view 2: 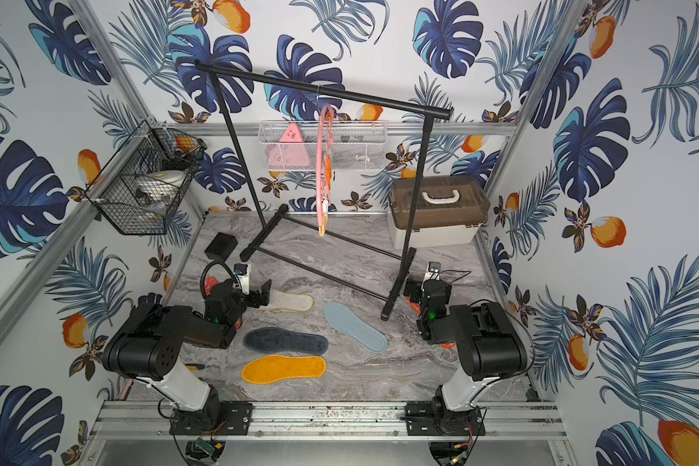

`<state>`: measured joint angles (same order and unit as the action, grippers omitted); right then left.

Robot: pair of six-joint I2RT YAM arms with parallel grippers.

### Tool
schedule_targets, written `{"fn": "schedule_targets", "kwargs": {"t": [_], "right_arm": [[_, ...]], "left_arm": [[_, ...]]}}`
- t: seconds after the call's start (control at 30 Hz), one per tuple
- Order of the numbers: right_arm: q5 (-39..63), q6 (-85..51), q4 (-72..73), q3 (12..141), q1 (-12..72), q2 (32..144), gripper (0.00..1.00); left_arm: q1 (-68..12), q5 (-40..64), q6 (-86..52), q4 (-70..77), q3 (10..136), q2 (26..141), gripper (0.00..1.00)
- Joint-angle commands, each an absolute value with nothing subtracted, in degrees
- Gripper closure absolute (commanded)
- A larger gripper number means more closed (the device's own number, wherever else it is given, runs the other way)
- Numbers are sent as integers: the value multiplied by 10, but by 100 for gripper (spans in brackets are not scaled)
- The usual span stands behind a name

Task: Take the shoe insoles off the hanger
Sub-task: Reset both arms

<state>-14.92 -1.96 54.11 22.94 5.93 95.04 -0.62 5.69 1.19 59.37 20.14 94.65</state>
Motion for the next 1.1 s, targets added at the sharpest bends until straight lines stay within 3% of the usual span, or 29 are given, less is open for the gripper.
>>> {"fn": "schedule_targets", "kwargs": {"t": [0.0, 1.07], "right_arm": [[-159, -24, 544, 232, 60, 949, 0], [-163, -22, 546, 233, 62, 951, 0]], "left_arm": [[-5, 50, 2, 598, 204, 945, 1], [-5, 43, 4, 593, 209, 947, 1]]}}
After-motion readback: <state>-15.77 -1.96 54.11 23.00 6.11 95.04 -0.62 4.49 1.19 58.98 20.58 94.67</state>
